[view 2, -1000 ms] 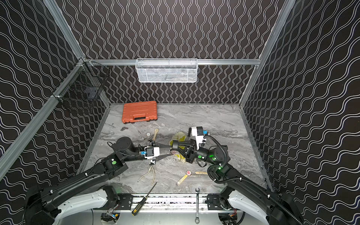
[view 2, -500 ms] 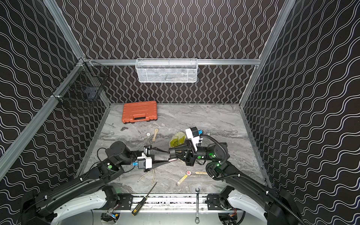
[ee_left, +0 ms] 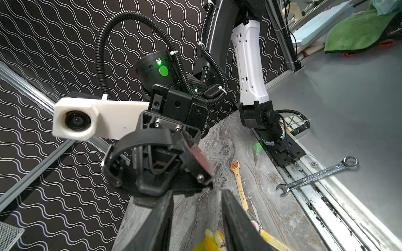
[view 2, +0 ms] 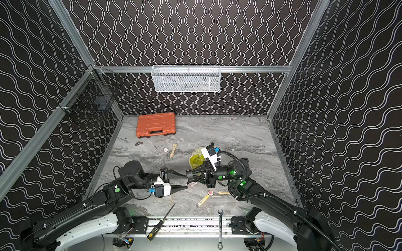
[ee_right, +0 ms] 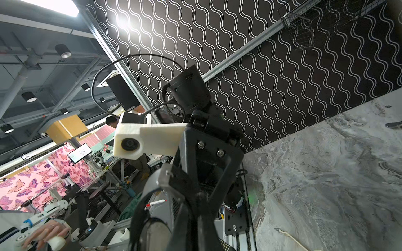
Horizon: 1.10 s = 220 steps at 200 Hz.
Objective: Wipe the watch dial
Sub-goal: Pick up the watch at the center of the board.
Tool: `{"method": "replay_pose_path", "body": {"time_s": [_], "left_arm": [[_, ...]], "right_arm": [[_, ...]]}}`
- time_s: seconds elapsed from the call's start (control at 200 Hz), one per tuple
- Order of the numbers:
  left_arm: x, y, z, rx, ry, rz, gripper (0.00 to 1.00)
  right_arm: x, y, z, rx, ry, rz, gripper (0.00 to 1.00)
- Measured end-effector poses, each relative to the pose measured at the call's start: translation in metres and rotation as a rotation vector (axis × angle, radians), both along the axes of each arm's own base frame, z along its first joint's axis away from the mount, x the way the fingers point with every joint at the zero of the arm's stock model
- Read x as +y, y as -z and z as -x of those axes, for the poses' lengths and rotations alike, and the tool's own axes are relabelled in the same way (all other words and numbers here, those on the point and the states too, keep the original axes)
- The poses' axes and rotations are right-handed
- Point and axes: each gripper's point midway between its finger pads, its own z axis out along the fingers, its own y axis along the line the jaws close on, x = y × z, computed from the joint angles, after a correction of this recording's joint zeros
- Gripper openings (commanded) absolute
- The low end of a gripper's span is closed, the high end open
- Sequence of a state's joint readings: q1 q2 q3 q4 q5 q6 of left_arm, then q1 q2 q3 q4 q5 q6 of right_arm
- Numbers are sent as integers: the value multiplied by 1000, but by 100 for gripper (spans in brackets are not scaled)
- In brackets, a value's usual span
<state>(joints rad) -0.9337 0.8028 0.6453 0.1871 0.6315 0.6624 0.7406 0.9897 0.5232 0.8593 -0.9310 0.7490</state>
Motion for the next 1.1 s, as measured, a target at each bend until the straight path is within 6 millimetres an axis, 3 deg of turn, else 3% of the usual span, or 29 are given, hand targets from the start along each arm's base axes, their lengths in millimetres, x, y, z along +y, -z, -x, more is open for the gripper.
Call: {"method": "replay_pose_path", "body": {"time_s": [0.345,0.831,1.101], "left_arm": [[0,-2,0,-59,-11,3,38],[-17,7,-9,-50,3,-12,43],[-27,7,-1,-28,36,8,42]], "right_arm": [[-9,15,-20,89,75,38,0],[-6,16,-23,142,45,17,0],[-6,19,-25,180,47,8,0]]}}
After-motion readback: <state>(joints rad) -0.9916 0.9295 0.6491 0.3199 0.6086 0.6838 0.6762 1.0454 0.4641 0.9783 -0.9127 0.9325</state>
